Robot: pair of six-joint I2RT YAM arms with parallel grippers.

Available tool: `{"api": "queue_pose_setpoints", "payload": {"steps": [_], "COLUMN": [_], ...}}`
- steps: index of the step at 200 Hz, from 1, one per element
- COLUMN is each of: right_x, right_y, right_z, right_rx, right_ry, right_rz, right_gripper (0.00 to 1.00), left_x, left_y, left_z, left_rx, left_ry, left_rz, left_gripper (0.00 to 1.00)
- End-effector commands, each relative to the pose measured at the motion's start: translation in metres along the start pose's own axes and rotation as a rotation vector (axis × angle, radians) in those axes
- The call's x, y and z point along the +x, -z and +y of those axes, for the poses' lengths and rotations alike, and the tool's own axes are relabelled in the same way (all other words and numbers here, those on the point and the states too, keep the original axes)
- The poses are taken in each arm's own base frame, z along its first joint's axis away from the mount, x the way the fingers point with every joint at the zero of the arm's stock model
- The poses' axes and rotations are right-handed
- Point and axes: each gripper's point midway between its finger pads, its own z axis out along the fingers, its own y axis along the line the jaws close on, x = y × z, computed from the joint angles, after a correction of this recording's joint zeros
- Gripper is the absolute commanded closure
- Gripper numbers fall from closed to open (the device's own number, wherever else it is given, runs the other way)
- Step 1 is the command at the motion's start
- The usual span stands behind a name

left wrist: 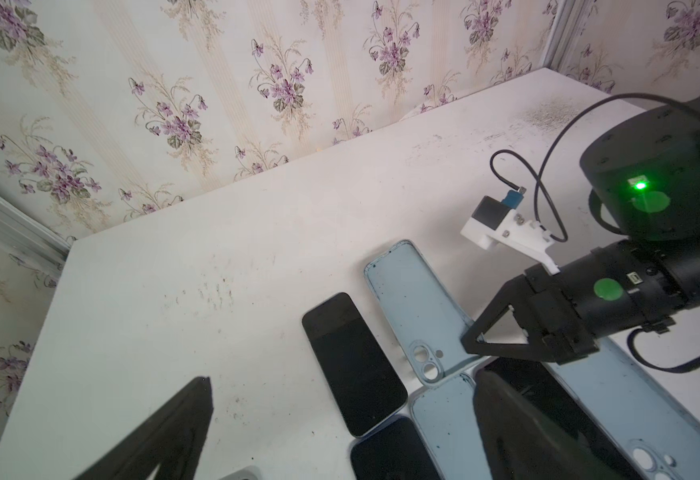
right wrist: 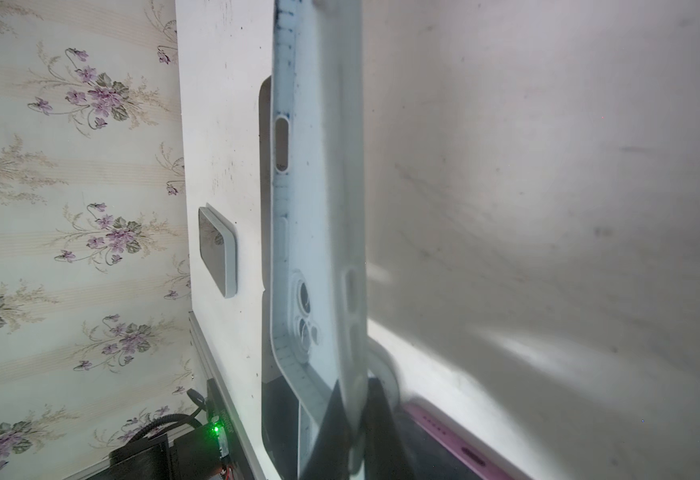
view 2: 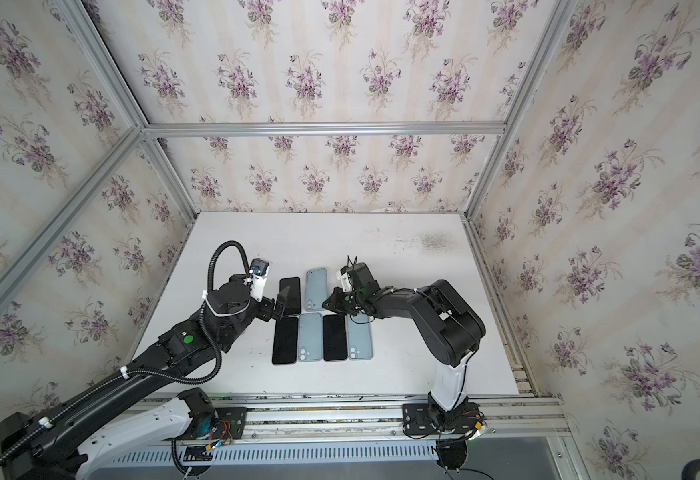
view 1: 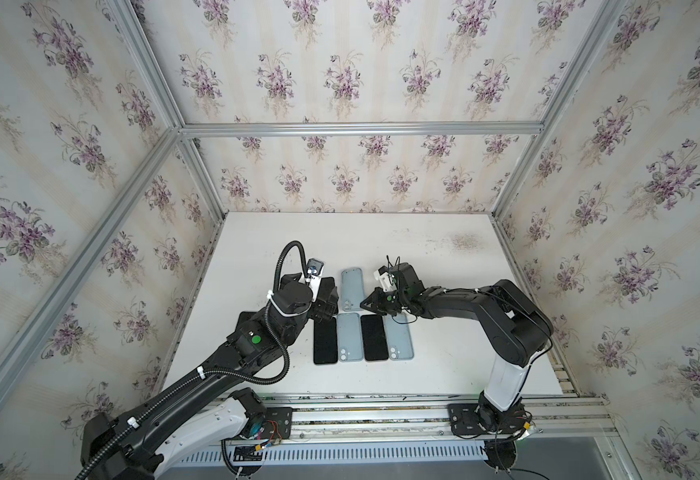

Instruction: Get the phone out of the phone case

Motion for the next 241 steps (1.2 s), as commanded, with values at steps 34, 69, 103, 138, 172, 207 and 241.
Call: {"api": "queue_pose_setpoints", "payload": {"steps": [34,69,103,138,172,207,241], "right_x": [-0.004,-0.003,0.002,0.001,0.003,0.005,0.004], "right_y": [-0.012,-0.019,-0.029,-0.034,-0.035,-0.033,-0.025], "right_z": [-0.014,-0.017,-0.011,-0.006,-0.003,-0.002,0.004], "right_rx": [0.085,0.098,0.087,0.079,0.070,0.065,0.073], "right_ry": [0.038,0.039,0.040,0.039,0.030,0.026,0.048], "right_rz": [0.046,0.056,0.073,0.072,0.072,0.077,0.071], "right_gripper": [1.00,1.00,1.00,1.00,0.98,0.75,0.50], "left_x": [0.023,0.029,0.029,0.029,0.031,0.033,0.034], "left_y": [0.014,0.021,0.026,0.027,0.025,0.024,0.021], "left_z": [-0.004,-0.001,0.002,0.003,0.001,0.000,-0.001], "left_rx": [0.058,0.063,0.055,0.057,0.061,0.063,0.054], "left_ry": [0.163,0.188,0.195,0.194,0.201,0.208,0.245], "left_rz": [0.079,0.076,0.065,0.065,0.075,0.084,0.094], "left_gripper": [0.00,0.00,0.00,0.00,0.00,0.00,0.00]}}
